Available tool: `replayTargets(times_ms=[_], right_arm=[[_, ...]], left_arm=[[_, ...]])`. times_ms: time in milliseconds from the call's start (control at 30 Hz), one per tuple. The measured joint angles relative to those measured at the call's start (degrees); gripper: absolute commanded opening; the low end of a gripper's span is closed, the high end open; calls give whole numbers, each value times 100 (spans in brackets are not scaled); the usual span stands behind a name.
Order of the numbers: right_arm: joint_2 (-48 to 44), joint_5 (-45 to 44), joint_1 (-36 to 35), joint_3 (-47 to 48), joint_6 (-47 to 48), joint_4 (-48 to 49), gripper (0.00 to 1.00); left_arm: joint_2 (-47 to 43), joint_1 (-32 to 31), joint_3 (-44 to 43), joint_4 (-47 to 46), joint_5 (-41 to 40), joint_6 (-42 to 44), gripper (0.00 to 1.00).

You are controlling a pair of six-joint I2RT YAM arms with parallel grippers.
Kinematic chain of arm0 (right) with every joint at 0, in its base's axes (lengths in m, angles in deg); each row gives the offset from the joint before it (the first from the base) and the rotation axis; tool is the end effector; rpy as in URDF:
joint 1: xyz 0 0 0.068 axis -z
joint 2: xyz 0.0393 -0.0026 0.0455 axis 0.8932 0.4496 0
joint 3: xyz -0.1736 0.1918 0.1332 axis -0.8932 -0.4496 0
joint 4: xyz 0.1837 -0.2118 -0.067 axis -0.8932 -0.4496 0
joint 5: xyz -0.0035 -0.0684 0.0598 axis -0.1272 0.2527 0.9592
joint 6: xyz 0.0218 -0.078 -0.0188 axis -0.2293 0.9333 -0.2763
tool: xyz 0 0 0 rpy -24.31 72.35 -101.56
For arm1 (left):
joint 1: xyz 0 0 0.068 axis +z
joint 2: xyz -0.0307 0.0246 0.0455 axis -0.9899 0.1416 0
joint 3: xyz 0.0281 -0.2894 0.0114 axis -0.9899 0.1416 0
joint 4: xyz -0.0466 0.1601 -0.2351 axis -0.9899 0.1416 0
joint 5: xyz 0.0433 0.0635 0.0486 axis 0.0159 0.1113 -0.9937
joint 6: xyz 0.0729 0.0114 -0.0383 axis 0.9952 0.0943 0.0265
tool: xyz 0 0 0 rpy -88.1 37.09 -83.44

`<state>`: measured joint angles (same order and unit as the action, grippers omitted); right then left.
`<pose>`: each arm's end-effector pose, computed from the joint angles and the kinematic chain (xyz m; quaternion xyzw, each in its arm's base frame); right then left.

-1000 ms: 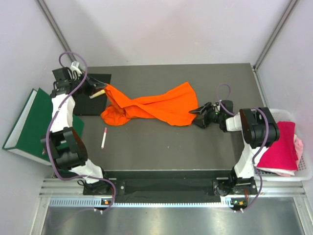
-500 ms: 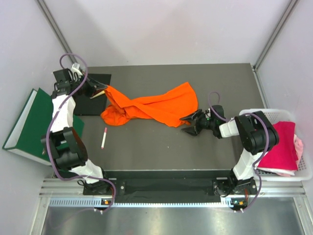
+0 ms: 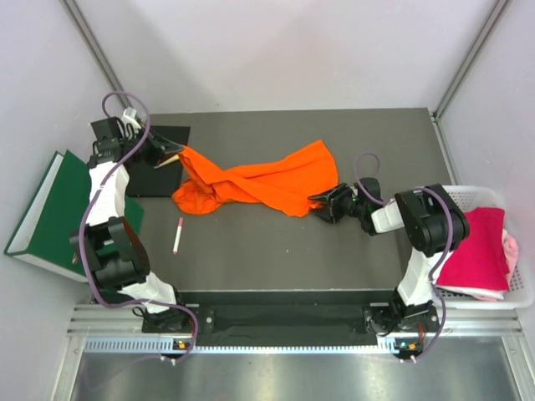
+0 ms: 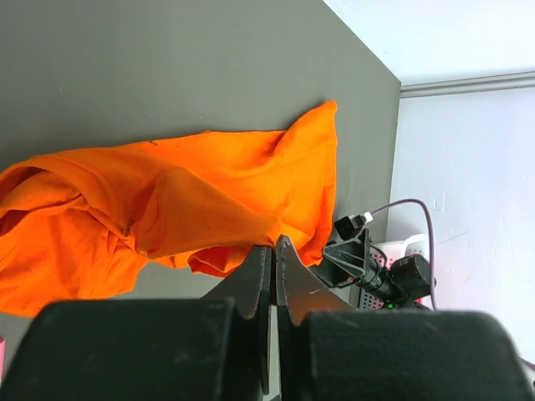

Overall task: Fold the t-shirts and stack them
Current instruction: Flatten out the tshirt

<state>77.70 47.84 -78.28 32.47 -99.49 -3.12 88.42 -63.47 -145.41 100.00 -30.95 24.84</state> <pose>0.3309 0.1323 0.0750 0.3793 0.7560 0.5278 0.0778 0.3996 0.0784 0.3211 -0.2103 0.8154 -0.3989 0.3630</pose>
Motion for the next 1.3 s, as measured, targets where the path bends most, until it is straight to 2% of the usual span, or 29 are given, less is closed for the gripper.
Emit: replayTargets(times_ms=[33,100,133,233,333,567,600,700,833,1033,1133,1300], right_arm=[[35,-52,0,11,37,-2,35],[42,-138,0,63,81,-94,28],[33,-173,0,105,114,-199,20],[-57,-291,4,254,297,-715,8],[-271,-468,52,326,546,-1456,0],[-914,-879,424,575,1412,-3316,0],[-1038,-1021,476,933,1753,-3880,0],[-1174,-1279,516,1635,2450,-4636,0],[-1239,-1814,516,3508,3941,-5759,0],[-1379,-2590,522,6063,5801,-6800,0],[-1650,-2835,527,6636,6424,-7031,0],[-2441,-3112,529,6738,7104,-7381,0]], left_arm=[[0,0,0,4,0,4,0],[0,0,0,4,-4,20,0],[0,0,0,7,-4,26,0],[0,0,0,9,-7,52,0],[0,0,0,13,-11,85,0],[0,0,0,90,-50,153,0],[0,0,-2,103,-76,153,0],[-20,0,-42,199,-166,157,0],[-83,0,-358,407,-363,227,0],[-450,0,-918,310,-693,160,0],[-793,0,-951,118,-758,-50,0],[-1176,-7,-1388,114,-831,-162,0]])
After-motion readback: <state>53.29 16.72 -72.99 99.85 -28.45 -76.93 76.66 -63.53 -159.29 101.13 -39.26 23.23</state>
